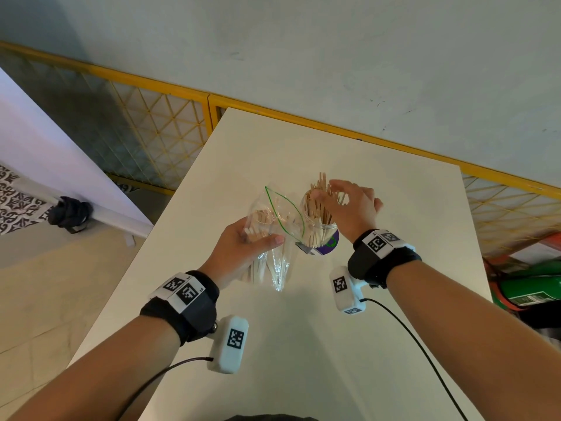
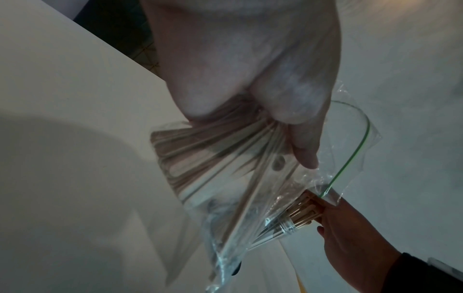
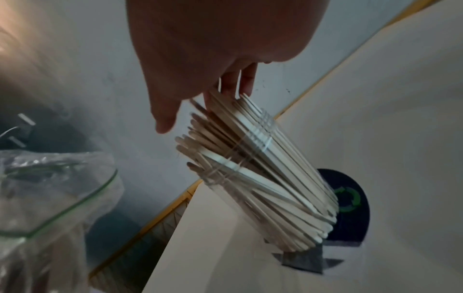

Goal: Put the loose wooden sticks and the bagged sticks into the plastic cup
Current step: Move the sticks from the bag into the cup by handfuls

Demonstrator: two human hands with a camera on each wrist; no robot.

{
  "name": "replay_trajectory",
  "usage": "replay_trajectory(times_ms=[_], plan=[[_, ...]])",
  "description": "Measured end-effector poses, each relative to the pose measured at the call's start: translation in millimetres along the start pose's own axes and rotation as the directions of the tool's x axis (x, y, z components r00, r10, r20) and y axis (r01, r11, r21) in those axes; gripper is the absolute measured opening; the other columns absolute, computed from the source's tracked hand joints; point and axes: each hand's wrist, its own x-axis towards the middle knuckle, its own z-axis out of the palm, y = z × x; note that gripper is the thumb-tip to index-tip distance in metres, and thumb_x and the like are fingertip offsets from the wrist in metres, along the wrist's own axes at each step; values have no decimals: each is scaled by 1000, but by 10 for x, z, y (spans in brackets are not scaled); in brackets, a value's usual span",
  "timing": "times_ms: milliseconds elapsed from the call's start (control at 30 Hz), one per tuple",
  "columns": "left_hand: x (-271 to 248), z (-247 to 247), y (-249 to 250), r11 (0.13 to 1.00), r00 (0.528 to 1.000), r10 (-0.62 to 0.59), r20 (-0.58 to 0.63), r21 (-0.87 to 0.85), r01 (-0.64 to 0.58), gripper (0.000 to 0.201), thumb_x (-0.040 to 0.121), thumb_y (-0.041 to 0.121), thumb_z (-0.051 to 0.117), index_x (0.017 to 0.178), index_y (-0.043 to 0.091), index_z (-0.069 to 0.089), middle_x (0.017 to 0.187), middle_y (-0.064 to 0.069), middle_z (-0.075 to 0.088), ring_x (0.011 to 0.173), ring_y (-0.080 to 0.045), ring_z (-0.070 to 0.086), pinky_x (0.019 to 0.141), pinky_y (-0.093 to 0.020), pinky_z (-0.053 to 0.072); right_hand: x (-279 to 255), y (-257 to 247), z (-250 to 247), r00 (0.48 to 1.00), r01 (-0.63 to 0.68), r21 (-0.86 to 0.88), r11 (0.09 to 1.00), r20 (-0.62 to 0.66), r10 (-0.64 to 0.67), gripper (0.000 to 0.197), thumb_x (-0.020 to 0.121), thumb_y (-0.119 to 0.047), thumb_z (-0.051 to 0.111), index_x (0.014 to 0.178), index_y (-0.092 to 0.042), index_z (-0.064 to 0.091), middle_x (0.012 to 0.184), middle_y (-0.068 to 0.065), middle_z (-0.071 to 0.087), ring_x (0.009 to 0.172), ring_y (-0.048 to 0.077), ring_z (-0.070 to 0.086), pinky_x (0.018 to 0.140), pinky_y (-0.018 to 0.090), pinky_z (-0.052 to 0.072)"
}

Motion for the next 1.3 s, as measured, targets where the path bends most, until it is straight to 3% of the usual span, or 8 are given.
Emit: replay_trajectory(times_ms=[200,333,467,667,800,933,1066,1300], plan=[[-8,-7,-8,1000,1000,-1,-1,-5,1,31,83,10,79,113,7,74,105,-3,80,97,-13,75,89,-30,57,-138,-277,-97,945,287,171,943,-212,-249,19,86,-33,63,102,-23,64,103,-11,62,102,12,52,91,29,37],[-12,20,5,1000,999,18,-26,-12,-18,26,88,12,74,115,10,72,104,0,79,94,-8,73,86,-27,53,-384,-509,-215,844,357,275,893,314,-435,14,91,-11,52,89,-20,63,79,-8,67,71,12,60,65,20,47],[-25,35,32,998,1000,8,2,-60,-8,21,90,10,72,110,15,70,97,3,77,89,-9,72,83,-27,53,-441,-497,-167,804,412,147,899,405,-435,21,95,-15,42,88,-24,59,78,7,66,56,22,60,58,34,49],[-71,-14,65,996,1000,5,28,-92,-3,34,95,16,67,126,6,62,105,-2,78,95,-12,74,83,-25,55,-466,-593,-202,840,367,252,895,323,-436,16,95,-17,45,96,-18,62,74,8,63,51,13,46,54,24,40],[-145,-6,113,1000,996,5,88,-4,-5,35,97,25,63,123,2,60,89,-3,74,81,-12,70,81,-31,53,-441,-591,-191,768,405,137,904,485,-418,23,97,-25,41,87,-25,62,76,-13,64,62,34,57,62,41,49],[-201,65,131,999,987,35,158,21,-39,22,99,11,59,119,1,59,79,13,73,73,-5,66,70,-18,54,-461,-601,-236,706,420,115,900,582,-404,33,95,-22,48,66,-35,54,61,-9,58,51,11,46,55,22,37],[-234,59,145,997,992,28,122,-76,-18,40,93,6,67,129,-2,50,92,1,71,79,-14,63,74,-24,53,-489,-535,-249,727,403,78,912,578,-371,16,89,-35,59,74,-29,64,70,7,68,61,23,59,61,24,43],[-283,160,316,995,936,-62,347,92,31,54,73,-5,64,124,10,58,89,9,66,77,7,65,68,-11,52,-648,-591,-182,778,411,180,894,442,-447,31,87,-16,64,66,-33,48,51,-36,52,44,4,39,47,12,34]])
